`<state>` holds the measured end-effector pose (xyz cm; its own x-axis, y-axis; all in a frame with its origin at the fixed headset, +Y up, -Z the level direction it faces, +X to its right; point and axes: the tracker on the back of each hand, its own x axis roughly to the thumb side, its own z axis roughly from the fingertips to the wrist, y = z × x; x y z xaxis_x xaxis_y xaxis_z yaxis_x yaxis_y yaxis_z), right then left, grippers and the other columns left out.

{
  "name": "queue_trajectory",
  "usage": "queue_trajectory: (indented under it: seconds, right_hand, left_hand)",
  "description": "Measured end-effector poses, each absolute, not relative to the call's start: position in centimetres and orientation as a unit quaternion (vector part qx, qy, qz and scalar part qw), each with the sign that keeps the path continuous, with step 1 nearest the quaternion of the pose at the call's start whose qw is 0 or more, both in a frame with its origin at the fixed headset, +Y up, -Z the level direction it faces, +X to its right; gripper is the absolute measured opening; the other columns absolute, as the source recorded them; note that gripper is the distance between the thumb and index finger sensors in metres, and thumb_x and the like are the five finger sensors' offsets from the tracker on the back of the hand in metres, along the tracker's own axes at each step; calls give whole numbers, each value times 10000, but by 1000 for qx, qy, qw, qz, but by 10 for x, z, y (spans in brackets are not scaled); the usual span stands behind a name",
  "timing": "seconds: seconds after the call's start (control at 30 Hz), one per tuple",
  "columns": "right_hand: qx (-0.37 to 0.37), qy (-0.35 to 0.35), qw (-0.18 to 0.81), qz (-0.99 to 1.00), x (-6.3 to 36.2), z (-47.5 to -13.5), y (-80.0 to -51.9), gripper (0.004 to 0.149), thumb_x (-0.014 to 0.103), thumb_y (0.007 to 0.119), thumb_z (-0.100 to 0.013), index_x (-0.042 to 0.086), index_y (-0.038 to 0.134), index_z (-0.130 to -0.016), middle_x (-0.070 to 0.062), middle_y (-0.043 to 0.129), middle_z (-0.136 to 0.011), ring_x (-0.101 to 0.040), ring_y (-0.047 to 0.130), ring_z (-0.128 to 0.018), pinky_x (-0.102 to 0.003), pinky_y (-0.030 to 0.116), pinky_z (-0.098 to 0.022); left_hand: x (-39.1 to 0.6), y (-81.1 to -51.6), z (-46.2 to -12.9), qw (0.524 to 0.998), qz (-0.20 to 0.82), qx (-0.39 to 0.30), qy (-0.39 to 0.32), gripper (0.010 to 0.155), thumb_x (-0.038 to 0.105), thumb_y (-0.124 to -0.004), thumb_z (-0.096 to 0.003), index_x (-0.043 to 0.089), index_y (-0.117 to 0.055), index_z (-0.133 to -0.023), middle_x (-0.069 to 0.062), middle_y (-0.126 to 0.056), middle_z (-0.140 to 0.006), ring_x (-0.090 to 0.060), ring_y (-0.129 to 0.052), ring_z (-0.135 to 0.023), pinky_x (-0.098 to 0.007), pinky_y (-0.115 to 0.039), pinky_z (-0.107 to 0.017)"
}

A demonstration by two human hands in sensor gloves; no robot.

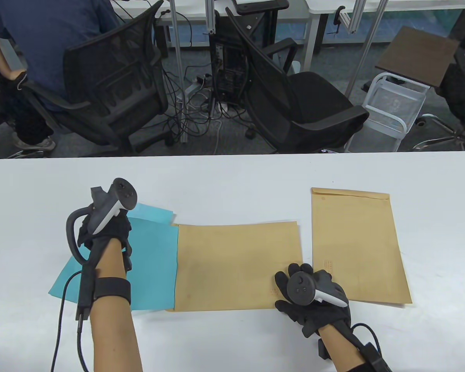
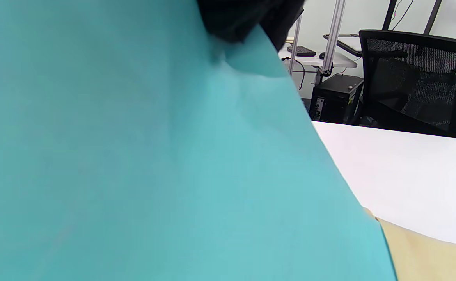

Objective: Stuff flat paper into A4 envelope

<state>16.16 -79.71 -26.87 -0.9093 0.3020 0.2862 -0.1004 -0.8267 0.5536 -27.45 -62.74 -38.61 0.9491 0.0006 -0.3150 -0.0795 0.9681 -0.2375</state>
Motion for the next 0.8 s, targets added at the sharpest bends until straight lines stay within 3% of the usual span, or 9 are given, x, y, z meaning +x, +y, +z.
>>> queue_trajectory:
  seconds: [0.8]
  right_hand:
    - [182, 280, 121, 935, 163, -270, -798, 727, 418, 579, -638, 138, 142, -1147, -268, -26, -1110, -577, -82, -966, -822, -29, -526]
  left_hand:
    - [-254, -655, -398, 977, 50, -159, 135, 407, 158, -704, -492, 205, -831, -876, -152, -881, -845, -288, -988, -515, -505, -803, -474]
